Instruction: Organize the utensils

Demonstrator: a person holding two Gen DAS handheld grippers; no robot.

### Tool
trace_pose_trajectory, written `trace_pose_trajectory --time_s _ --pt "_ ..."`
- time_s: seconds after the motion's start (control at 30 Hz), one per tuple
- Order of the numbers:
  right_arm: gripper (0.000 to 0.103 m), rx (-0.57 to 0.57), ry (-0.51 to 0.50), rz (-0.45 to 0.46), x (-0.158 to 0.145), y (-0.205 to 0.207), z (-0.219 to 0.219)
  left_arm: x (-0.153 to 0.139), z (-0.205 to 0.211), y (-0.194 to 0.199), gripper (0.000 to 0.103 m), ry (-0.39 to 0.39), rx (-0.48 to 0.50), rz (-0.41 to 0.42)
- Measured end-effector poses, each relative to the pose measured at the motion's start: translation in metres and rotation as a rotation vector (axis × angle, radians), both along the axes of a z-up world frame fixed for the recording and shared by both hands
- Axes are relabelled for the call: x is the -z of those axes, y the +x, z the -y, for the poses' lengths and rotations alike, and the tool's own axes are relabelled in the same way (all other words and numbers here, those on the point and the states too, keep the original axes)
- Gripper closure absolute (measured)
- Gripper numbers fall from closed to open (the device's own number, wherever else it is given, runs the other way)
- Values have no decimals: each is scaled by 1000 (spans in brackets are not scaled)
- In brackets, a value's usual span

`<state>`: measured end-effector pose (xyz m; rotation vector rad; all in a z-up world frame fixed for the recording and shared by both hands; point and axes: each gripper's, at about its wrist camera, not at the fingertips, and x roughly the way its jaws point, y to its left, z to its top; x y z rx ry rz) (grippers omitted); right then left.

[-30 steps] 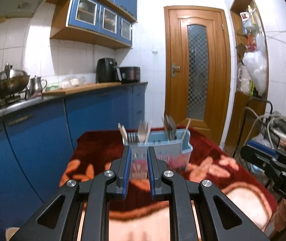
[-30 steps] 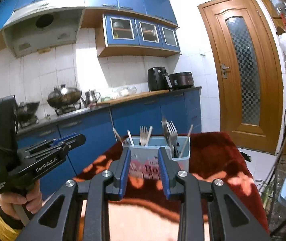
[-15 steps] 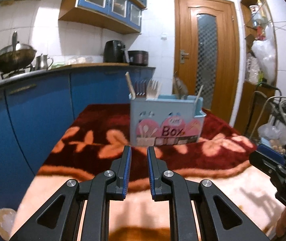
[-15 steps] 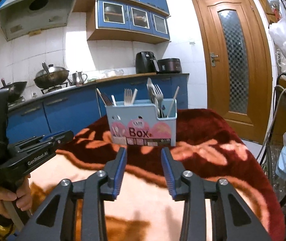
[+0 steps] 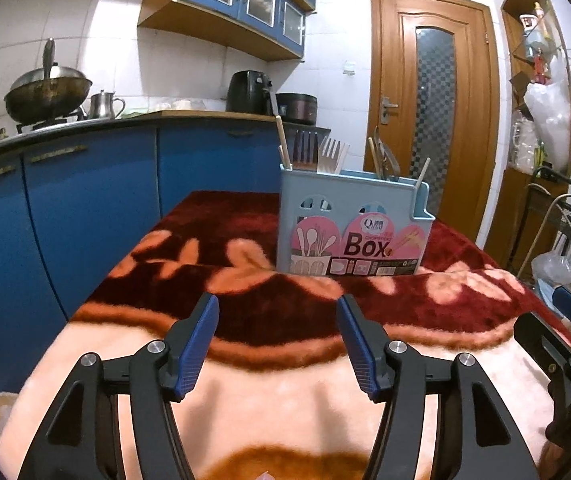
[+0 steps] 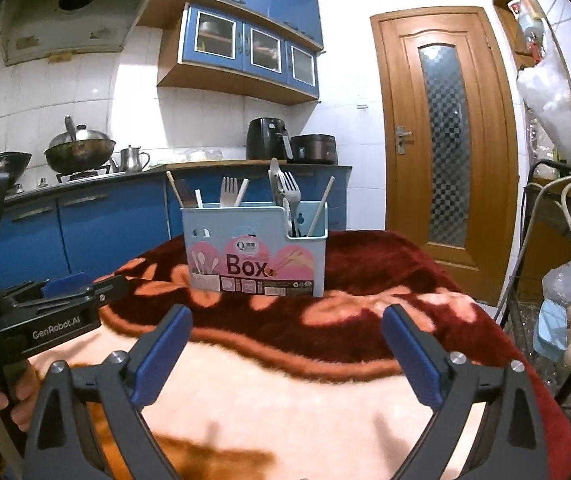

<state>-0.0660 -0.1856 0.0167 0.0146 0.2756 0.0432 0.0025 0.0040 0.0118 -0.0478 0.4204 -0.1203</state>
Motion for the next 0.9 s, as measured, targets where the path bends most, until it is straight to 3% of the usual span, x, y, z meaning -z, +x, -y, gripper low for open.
trace_pose_trajectory --time_s 0.9 --pt "5 -10 35 -17 0 2 5 1 0 -3 40 9 -41 9"
